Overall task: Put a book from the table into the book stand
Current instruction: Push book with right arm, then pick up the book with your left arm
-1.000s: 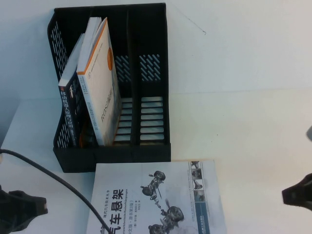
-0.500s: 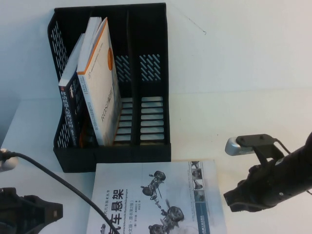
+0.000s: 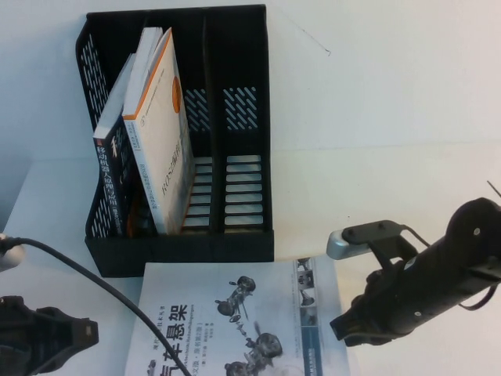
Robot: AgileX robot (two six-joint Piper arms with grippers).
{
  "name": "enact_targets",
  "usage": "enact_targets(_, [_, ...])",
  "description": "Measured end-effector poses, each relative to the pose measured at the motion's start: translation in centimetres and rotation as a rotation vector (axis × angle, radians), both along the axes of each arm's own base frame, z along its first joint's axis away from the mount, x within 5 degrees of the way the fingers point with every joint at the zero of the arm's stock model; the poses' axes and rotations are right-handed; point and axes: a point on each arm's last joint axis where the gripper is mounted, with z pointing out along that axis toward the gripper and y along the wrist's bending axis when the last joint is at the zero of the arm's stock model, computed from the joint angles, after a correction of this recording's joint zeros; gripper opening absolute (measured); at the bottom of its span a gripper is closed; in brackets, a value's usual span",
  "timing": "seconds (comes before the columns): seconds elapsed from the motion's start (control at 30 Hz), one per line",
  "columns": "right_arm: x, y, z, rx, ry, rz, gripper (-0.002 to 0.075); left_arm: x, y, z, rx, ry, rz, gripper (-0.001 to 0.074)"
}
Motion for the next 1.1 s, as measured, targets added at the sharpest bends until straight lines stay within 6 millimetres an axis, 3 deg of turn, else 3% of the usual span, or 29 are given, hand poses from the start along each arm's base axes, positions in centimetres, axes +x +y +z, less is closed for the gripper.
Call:
enact_targets(0.23, [-0.2, 3.0, 1.4, 0.033, -0.042, 0.057, 0.0008, 0.1, 0.1, -0.1, -0.014, 0.022, 0.024, -0.0003])
enact_targets(0.57, [0.1, 2.5, 2.3, -0.037, -0.074, 0.024, 0.0008, 0.7, 3.8, -0.3, -0.027, 0.047, 0.263, -0.0003])
enact_targets(0.67, [-0.1, 2.0, 4.1, -0.042, -0.125, 0.01, 0.0008, 0.8, 4.0, -0.9, -0.042, 0.098, 0.248, -0.0003])
enact_targets(0.87, [-1.4, 0.1, 8.9, -0.054, -0.233, -0.061, 0.0008, 2.2, 3.0, -2.2, -0.168, 0.198, 0.057, -0.0003])
enact_targets(1.1, [-4.5, -2.9, 13.7, -0.082, -0.27, -0.074, 0.0008, 4.8, 2.7, -3.5, -0.293, 0.255, -0.067, -0.0003])
